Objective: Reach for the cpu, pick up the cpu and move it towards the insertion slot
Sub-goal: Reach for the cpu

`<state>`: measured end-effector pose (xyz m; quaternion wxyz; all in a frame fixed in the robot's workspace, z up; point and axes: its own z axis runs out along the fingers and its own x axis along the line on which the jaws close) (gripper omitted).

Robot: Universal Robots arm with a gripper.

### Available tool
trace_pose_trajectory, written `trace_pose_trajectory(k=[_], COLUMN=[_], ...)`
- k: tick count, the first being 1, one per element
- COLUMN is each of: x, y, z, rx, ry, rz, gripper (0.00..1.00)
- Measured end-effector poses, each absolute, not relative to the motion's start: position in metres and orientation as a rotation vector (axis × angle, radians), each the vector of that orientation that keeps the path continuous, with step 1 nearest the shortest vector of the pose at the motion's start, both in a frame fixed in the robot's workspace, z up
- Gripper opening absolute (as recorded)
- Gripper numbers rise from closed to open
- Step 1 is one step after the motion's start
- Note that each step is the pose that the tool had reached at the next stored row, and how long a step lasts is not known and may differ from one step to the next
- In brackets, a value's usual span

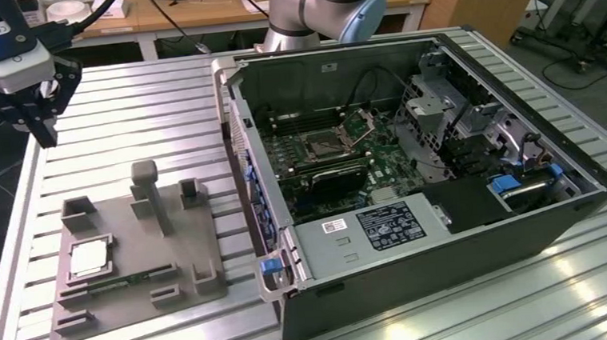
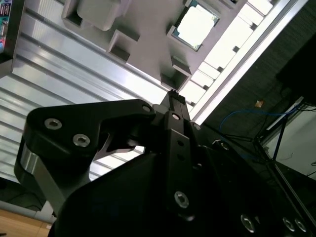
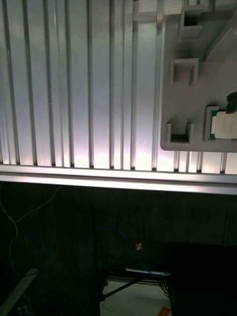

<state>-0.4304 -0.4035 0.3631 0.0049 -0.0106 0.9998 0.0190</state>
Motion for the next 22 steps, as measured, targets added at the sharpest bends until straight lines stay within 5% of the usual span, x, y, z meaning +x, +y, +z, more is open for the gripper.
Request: trace_pose_trajectory(k=[13,22], x=[-0.4303,-0.4304], y=[-0.4036,-0.4043], z=[0.3630,0.3617], rx=[-0.033,-0.033], ry=[3.129,3.128], rz=[0.060,0.060], gripper=[0.11,0.47])
